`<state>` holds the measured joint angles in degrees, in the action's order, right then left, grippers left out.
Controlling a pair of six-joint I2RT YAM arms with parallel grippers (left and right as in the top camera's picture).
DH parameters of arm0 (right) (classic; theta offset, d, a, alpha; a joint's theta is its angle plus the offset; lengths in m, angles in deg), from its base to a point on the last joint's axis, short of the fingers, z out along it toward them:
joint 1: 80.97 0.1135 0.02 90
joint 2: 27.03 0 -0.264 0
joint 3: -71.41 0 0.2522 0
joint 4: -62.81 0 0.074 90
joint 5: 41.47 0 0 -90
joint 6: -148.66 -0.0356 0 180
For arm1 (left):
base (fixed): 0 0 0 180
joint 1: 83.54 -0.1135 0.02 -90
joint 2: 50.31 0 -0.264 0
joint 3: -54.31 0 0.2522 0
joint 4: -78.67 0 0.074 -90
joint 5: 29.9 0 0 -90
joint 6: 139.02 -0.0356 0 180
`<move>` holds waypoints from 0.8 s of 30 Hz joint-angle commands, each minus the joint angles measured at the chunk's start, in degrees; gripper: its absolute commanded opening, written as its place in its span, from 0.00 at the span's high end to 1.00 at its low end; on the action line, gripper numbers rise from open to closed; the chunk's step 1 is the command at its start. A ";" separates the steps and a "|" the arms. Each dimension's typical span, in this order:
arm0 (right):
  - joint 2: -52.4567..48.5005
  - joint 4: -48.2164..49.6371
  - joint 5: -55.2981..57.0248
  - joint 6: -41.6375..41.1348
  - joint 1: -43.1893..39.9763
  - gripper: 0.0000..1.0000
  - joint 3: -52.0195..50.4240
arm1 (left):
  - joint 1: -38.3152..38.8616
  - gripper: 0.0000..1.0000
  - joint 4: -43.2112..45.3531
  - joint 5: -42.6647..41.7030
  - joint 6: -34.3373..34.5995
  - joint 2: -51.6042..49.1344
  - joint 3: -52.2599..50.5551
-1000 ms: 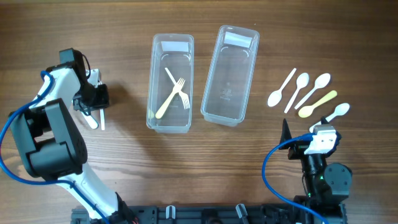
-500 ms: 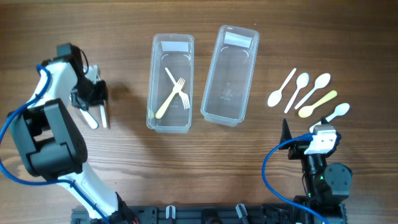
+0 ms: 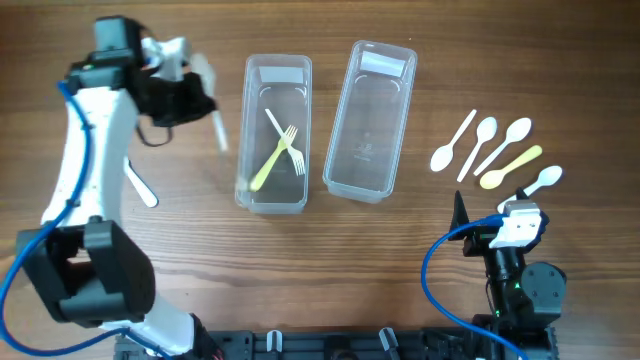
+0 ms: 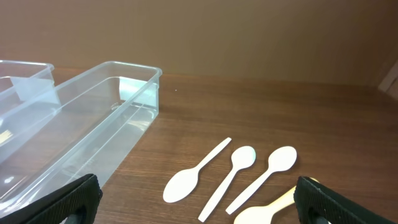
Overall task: Pack container
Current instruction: 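Drop the white fork into the left container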
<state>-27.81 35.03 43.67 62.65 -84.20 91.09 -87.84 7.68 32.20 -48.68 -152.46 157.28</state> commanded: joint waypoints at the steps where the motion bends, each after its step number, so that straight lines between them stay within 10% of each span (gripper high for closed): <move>1: 0.50 0.28 0.15 0.37 0.26 0.00 -0.37 | 6.27 0.96 -0.15 -1.62 0.57 0.15 0.33; 6: 0.50 0.31 0.15 0.39 0.26 0.00 -0.37 | 12.70 0.86 -0.26 6.62 0.59 0.15 0.31; 10: 0.50 0.28 0.15 0.39 0.26 0.00 -0.37 | 13.79 0.20 -0.26 6.75 0.59 0.15 0.33; 13: 0.50 0.31 0.15 0.39 0.26 0.00 -0.37 | 12.70 0.00 -0.22 6.78 0.57 0.15 0.33; 24: 0.50 0.28 0.15 0.37 0.26 0.00 -0.37 | -7.78 0.00 -5.86 18.25 12.70 1.01 0.33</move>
<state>-27.81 35.03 43.67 62.65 -84.20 91.09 -89.35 4.29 42.48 -42.21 -152.46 157.28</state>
